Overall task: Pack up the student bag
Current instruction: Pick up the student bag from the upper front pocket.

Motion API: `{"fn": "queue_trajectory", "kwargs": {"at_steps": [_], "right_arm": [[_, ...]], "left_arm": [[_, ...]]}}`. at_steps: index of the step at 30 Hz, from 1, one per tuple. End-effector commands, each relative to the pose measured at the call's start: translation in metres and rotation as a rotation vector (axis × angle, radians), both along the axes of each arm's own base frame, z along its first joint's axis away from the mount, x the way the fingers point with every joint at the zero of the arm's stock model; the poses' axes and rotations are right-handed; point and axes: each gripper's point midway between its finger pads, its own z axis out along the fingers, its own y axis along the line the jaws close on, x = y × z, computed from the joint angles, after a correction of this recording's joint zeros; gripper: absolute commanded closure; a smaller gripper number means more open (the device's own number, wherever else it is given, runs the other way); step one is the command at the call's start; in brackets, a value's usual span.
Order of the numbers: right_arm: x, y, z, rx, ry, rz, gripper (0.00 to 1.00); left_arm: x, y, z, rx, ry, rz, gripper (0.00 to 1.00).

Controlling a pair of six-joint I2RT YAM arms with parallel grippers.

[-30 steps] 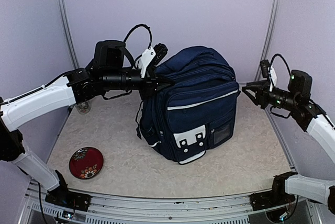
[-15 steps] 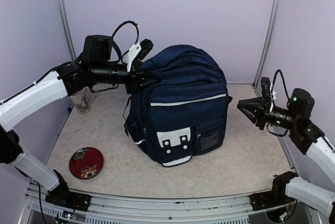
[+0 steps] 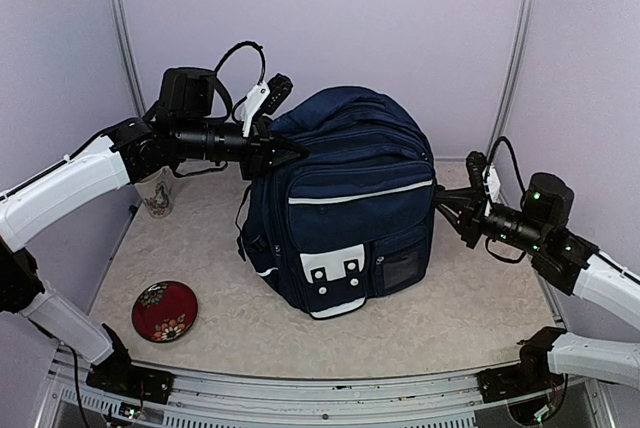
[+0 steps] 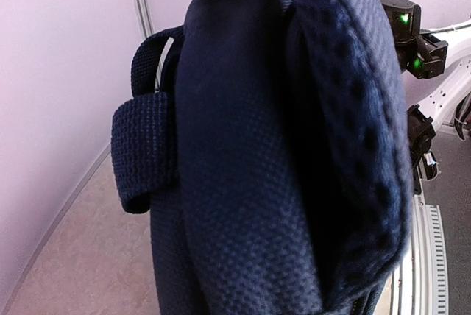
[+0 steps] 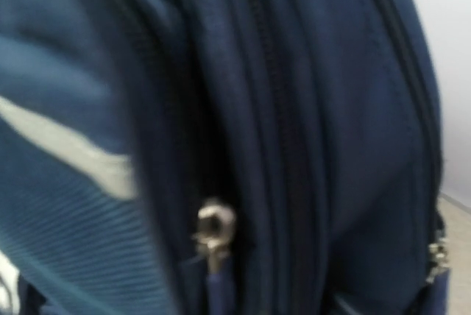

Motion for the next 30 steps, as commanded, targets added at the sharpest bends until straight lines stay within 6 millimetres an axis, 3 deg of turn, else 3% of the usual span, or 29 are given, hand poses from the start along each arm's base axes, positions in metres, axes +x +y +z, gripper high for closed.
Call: {"fn": "queue_trajectory", "kwargs": {"at_steps": [1, 4, 7, 12, 21, 26, 30], "right_arm": [[0.003, -0.012, 0.007, -0.021, -0.071, -0.079, 0.85], [0.005, -0.012, 0.006, -0.039, -0.071, -0.086, 0.81], [0.000, 0.000, 0.003, -0.017, -0.057, -0.012, 0.73], [0.001, 0.007, 0.001, -0.003, -0.053, 0.002, 0.73], [-0.001, 0.017, 0.006, 0.009, -0.089, -0.007, 0.86], [0.004, 0.003, 0.028, 0.020, -0.132, -0.098, 0.99], [0.006, -0.009, 0.048, 0.013, -0.184, -0.164, 1.00]], "left_arm": [[-0.008, 0.002, 0.047, -0.112, -0.097, -0.021, 1.00], [-0.009, -0.002, 0.043, -0.103, -0.094, -0.032, 1.00], [-0.011, -0.006, 0.043, -0.101, -0.101, -0.040, 1.00], [-0.015, -0.008, 0.044, -0.098, -0.102, -0.044, 1.00], [-0.023, -0.016, 0.042, -0.095, -0.098, -0.068, 1.00], [-0.028, -0.020, 0.041, -0.096, -0.095, -0.083, 1.00], [-0.028, -0.019, 0.039, -0.089, -0.090, -0.073, 1.00]]}}
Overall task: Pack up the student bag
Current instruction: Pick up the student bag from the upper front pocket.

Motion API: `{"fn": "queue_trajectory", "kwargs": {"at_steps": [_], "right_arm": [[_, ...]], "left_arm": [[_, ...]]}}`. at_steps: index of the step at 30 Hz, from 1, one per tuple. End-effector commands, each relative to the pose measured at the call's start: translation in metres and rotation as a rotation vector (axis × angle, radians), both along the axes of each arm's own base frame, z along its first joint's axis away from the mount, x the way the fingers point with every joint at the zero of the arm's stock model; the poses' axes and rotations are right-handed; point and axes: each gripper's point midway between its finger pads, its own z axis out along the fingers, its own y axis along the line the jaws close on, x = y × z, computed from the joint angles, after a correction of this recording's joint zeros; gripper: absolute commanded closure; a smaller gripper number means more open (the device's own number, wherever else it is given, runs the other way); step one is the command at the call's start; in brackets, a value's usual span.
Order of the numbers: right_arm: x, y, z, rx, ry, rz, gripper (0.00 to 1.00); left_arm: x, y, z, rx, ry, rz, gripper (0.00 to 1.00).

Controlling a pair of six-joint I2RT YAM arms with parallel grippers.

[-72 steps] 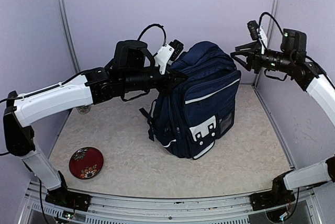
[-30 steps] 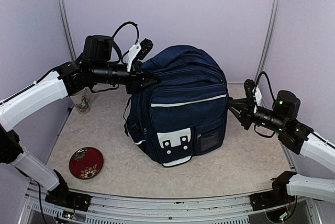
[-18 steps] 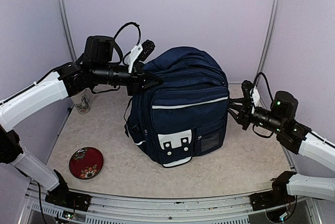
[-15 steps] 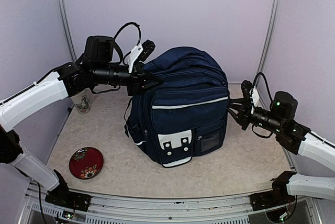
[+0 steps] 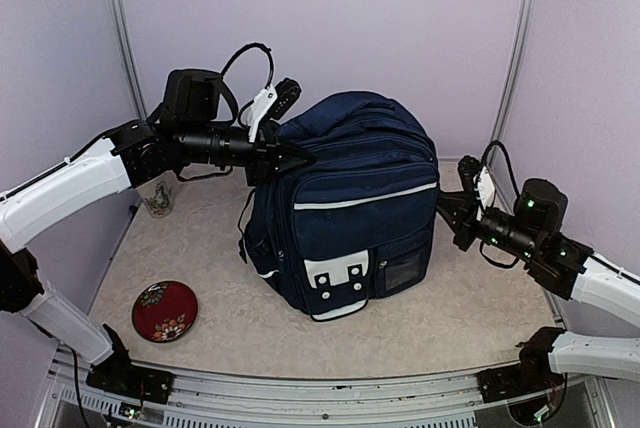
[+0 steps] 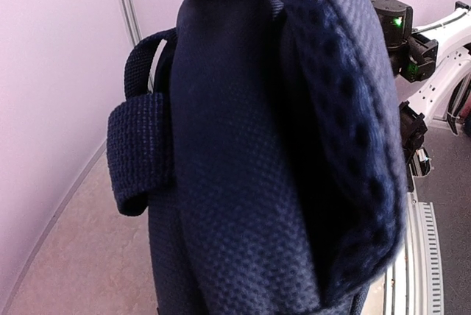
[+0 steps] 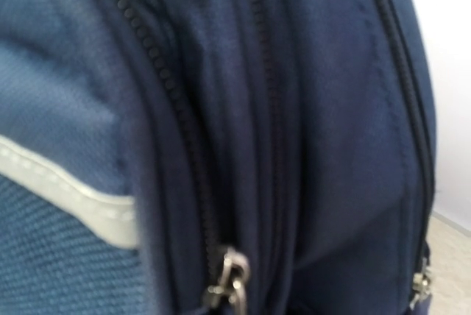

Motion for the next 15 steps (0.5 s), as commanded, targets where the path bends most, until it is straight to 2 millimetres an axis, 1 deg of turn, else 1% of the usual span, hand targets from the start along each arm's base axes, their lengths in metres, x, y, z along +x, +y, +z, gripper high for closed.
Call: {"fn": "queue_trajectory", "kwargs": {"at_steps": [1, 5, 7, 9, 11, 13, 15], "right_arm": [[-0.001, -0.013, 0.057, 0.037, -0.144, -0.069, 1.00], [0.003, -0.010, 0.061, -0.022, -0.141, -0.066, 1.00], [0.005, -0.006, 0.054, -0.051, -0.117, -0.049, 1.00], [0.006, -0.001, 0.044, -0.069, -0.087, -0.028, 0.91], [0.007, 0.001, 0.037, -0.078, -0.064, -0.019, 0.87], [0.007, 0.000, 0.037, -0.076, -0.058, -0.025, 0.84], [0.007, -0.001, 0.043, -0.064, -0.067, -0.032, 0.75]], "left_arm": [[-0.010, -0.004, 0.040, -0.098, -0.082, -0.027, 1.00], [-0.009, -0.003, 0.037, -0.090, -0.078, -0.015, 1.00], [-0.008, -0.002, 0.036, -0.088, -0.079, -0.010, 1.00], [-0.008, -0.001, 0.035, -0.088, -0.081, -0.006, 1.00], [-0.008, 0.000, 0.034, -0.087, -0.082, -0.002, 1.00], [-0.008, 0.000, 0.034, -0.084, -0.085, -0.001, 1.00], [-0.007, 0.000, 0.033, -0.080, -0.086, 0.001, 1.00]]}}
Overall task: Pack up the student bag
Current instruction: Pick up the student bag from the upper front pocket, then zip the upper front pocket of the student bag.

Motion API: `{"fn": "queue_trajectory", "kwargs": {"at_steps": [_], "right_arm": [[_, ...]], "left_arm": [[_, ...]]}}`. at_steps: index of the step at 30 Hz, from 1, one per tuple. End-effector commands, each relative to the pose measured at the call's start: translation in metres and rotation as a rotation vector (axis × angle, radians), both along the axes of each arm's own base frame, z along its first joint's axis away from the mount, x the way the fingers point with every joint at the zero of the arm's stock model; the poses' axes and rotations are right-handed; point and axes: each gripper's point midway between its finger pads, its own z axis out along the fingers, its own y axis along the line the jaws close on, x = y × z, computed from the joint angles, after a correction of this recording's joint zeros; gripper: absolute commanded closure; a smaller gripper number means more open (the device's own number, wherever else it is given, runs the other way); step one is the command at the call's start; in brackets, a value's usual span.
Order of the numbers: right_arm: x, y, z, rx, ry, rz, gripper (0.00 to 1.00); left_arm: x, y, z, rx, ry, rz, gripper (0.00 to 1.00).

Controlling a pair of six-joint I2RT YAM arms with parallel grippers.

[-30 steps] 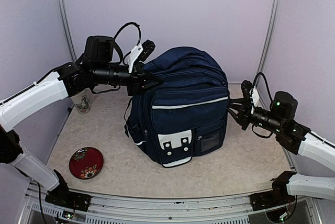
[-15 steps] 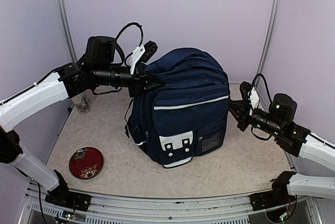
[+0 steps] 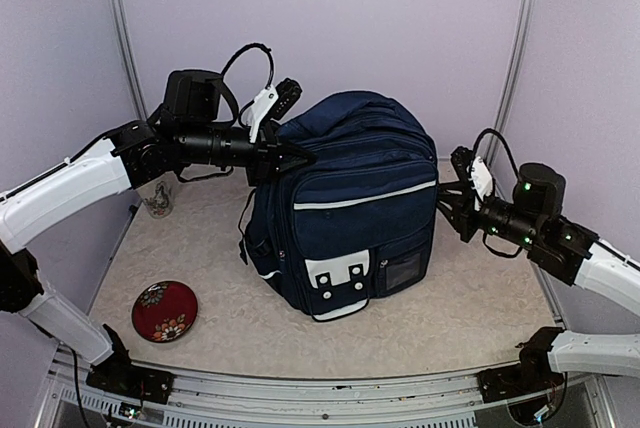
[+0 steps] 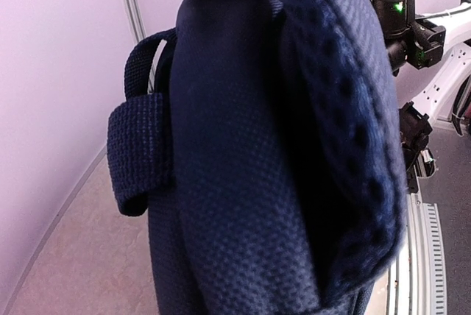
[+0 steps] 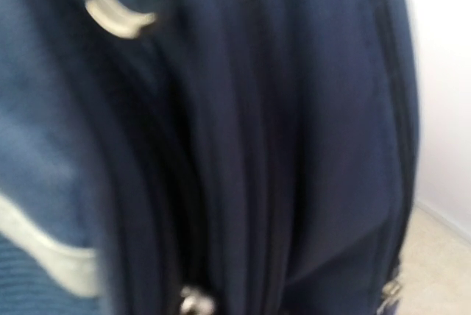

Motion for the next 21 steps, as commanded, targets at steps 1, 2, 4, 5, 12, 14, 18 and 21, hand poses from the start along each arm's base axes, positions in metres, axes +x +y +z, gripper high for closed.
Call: {"fn": "queue_trajectory", "kwargs": {"at_steps": [1, 2, 4, 5, 12, 14, 18, 21], "right_arm": [[-0.003, -0.001, 0.043, 0.065, -0.095, 0.001, 0.72], [-0.004, -0.002, 0.047, 0.074, -0.108, -0.002, 0.71], [-0.007, -0.005, 0.053, 0.086, -0.127, -0.005, 0.74], [-0.008, -0.005, 0.055, 0.091, -0.133, -0.005, 0.77], [-0.014, 0.000, 0.042, 0.089, -0.087, 0.036, 0.96], [-0.014, -0.001, 0.039, 0.084, -0.077, 0.034, 0.98], [-0.014, -0.005, 0.048, 0.086, -0.104, 0.013, 1.00], [-0.012, -0.009, 0.066, 0.087, -0.178, -0.006, 1.00]], "left_arm": [[-0.008, 0.000, 0.033, -0.082, -0.080, -0.016, 1.00], [-0.007, 0.001, 0.033, -0.081, -0.080, -0.013, 1.00], [-0.007, 0.000, 0.032, -0.079, -0.080, -0.013, 1.00], [-0.006, 0.000, 0.031, -0.077, -0.079, -0.012, 1.00], [-0.004, 0.001, 0.030, -0.072, -0.081, -0.002, 1.00], [-0.004, 0.001, 0.029, -0.070, -0.076, -0.001, 1.00], [-0.003, 0.000, 0.027, -0.067, -0.065, 0.000, 1.00], [-0.005, -0.003, 0.031, -0.082, -0.049, -0.013, 1.00]]}}
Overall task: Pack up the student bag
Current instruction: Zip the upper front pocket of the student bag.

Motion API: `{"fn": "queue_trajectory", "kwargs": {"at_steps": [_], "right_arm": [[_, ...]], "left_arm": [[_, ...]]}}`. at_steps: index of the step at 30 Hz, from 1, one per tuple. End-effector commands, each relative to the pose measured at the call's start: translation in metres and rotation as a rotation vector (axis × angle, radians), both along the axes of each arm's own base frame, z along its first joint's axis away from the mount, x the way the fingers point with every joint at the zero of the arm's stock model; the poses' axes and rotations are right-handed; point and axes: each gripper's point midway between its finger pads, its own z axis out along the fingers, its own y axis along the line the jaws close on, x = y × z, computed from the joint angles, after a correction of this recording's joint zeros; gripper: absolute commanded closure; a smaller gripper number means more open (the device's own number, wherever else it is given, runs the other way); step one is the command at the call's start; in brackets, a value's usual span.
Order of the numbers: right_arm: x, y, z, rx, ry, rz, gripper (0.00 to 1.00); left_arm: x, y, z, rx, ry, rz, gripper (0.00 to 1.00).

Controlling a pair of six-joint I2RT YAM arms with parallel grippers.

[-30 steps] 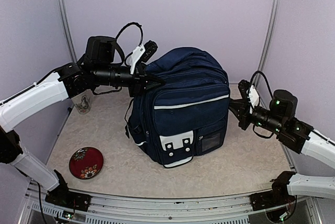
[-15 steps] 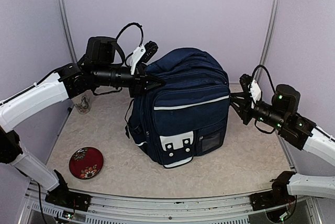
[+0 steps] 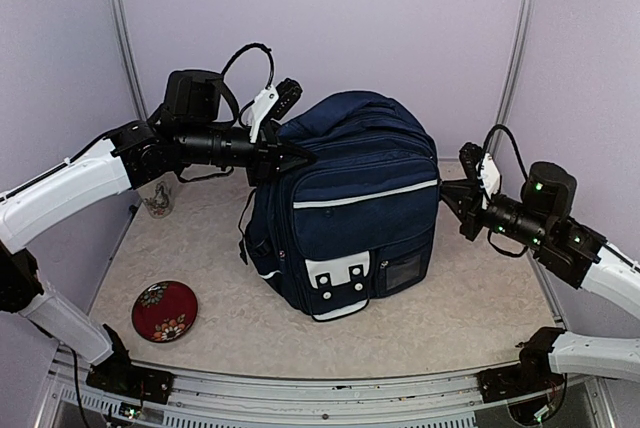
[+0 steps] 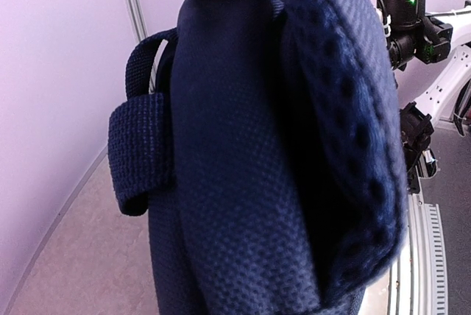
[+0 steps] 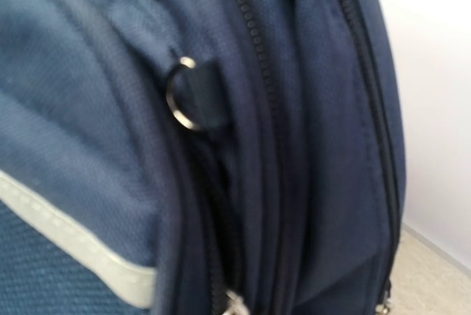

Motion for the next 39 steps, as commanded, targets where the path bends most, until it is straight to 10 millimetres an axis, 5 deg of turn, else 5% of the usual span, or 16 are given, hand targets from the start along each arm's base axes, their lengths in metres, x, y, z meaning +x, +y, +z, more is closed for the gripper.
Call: {"fn": "queue_trajectory", "kwargs": {"at_steps": [1, 10, 23, 33, 39], "right_arm": [[-0.003, -0.006, 0.052, 0.052, -0.157, -0.023, 1.00], [-0.012, -0.003, 0.107, -0.050, -0.507, 0.000, 1.00], [-0.006, 0.000, 0.172, -0.207, -0.774, -0.045, 1.00], [-0.010, 0.022, 0.223, -0.240, -0.944, 0.018, 1.00], [-0.015, 0.013, 0.252, -0.194, -1.001, -0.037, 1.00]], "left_arm": [[-0.008, -0.004, 0.033, -0.091, -0.041, -0.029, 1.00], [-0.014, -0.010, 0.032, -0.085, -0.001, -0.038, 1.00], [-0.020, -0.019, 0.040, -0.112, 0.024, -0.048, 1.00], [-0.026, -0.022, 0.067, -0.175, 0.026, -0.039, 1.00], [-0.018, -0.014, 0.082, -0.241, 0.035, 0.034, 1.00]]}}
